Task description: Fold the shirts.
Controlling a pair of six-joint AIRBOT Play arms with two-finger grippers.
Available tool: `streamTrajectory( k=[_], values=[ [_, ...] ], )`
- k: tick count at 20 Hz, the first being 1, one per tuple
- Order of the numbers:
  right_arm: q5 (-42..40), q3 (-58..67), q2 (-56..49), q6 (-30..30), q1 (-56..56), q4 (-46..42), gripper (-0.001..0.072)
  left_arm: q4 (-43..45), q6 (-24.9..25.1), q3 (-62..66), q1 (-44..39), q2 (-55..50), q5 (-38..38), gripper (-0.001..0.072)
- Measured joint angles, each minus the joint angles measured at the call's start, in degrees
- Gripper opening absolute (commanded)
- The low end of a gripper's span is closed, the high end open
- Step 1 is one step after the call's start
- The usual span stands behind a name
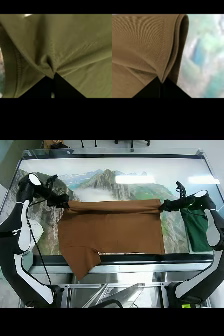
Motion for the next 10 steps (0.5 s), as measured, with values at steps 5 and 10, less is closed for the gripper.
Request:
streamTrajectory(
  k=[5,10],
  values=[
    [-0.2,-1.2,0.1,0.0,0.8,-0.2,0.0363,0.2,-0.4,-2.8,-0.1,0.0,4.5,0.0126],
    [1.6,-1.3,3.3,0.7,-0.2,-0.4,0.0407,0.2,-1.7,3.1,0.2,0.1,0.4,0.0701]
  ],
)
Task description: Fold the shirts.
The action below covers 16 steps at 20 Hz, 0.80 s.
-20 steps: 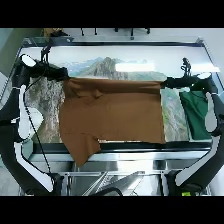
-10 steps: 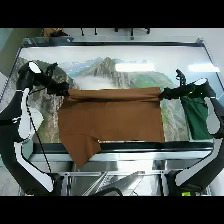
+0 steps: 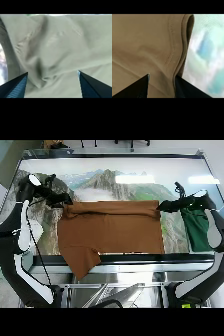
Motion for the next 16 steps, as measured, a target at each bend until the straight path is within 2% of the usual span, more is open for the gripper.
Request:
streamTrajectory(
  k=[1,2,3,7,10,16],
  values=[
    [0.7,0.0,1.4,0.7,-0.8,0.0,0.0477,0.0,-0.8,1.8,0.3,0.4,-1.7,0.0700],
    [1.6,0.0,3.0,1.4,-1.7,0.0,0.0493,0.0,-1.4,3.3,0.7,1.1,-3.6,0.0636],
    [2.9,-0.1,4.7,2.4,-2.9,0.0,0.0491,0.0,-2.4,4.2,1.2,1.9,-5.4,0.0594],
    [8.5,-5.5,11.2,5.8,-7.8,-0.6,0.0479,0.0,-4.6,-1.3,3.3,9.4,-12.1,0.0594],
    [9.6,-17.5,17.0,6.8,-10.1,-0.8,0.0479,0.0,-5.0,-18.7,4.3,20.9,-11.6,0.0594],
    [4.9,-40.1,27.3,5.4,-11.2,1.2,0.0480,0.0,-5.3,-61.4,6.5,47.0,-1.9,0.0595]
  ],
)
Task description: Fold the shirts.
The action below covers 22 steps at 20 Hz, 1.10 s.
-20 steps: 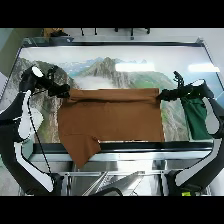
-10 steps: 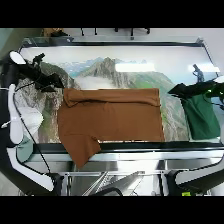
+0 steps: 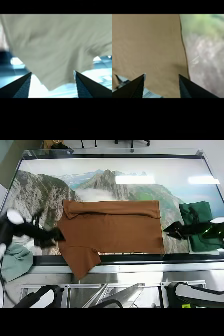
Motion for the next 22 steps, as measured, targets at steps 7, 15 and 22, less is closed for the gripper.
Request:
streamTrajectory(
  k=[7,15,22],
  values=[
    [-2.1,-5.7,4.4,-1.3,0.0,3.4,0.0480,-4.4,2.9,-23.1,6.1,13.6,9.7,0.0594],
    [-2.3,-6.3,4.9,-1.9,-0.2,4.3,0.0481,-22.5,13.7,-27.7,4.2,4.6,19.8,0.0591],
    [-2.8,-6.3,4.5,-0.6,-2.8,0.6,0.0481,-26.5,21.2,-25.1,7.4,1.0,18.3,0.0015]
  ],
)
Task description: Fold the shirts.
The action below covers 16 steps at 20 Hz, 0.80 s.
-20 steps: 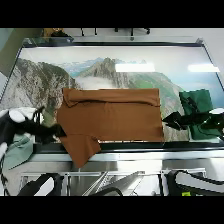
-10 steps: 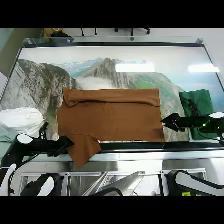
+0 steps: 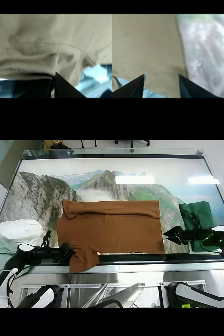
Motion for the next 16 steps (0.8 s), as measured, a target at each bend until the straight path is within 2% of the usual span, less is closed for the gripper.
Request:
streamTrajectory(
  k=[6,7,9,10,11,13,16],
  values=[
    [-1.9,-2.6,-2.6,1.5,0.8,-3.2,0.0468,-0.6,1.8,2.3,1.0,5.0,-2.5,0.0016],
    [-2.1,-3.3,-3.2,1.6,1.6,-2.6,0.0373,-0.6,1.9,2.4,1.1,6.2,-2.5,0.0015],
    [-2.6,-4.3,-4.4,1.9,3.9,-2.3,0.0360,-0.6,1.9,2.5,1.1,8.4,-2.5,0.0016],
    [-3.0,-4.6,-4.8,1.9,5.3,-2.3,0.0293,-0.6,1.8,2.5,1.1,9.3,-2.5,0.0015],
    [-3.5,-4.9,-5.1,1.9,6.9,-2.3,0.0186,-0.6,1.8,2.6,1.1,10.2,-2.6,0.0015],
    [-4.4,-5.2,-5.0,1.9,9.6,-2.9,0.0022,-0.6,1.7,2.6,1.1,11.8,-3.0,0.0014],
    [-4.9,-5.5,-2.3,2.3,11.3,-4.7,0.0021,0.1,-0.5,2.6,1.1,15.3,-4.3,0.0014]
  ],
)
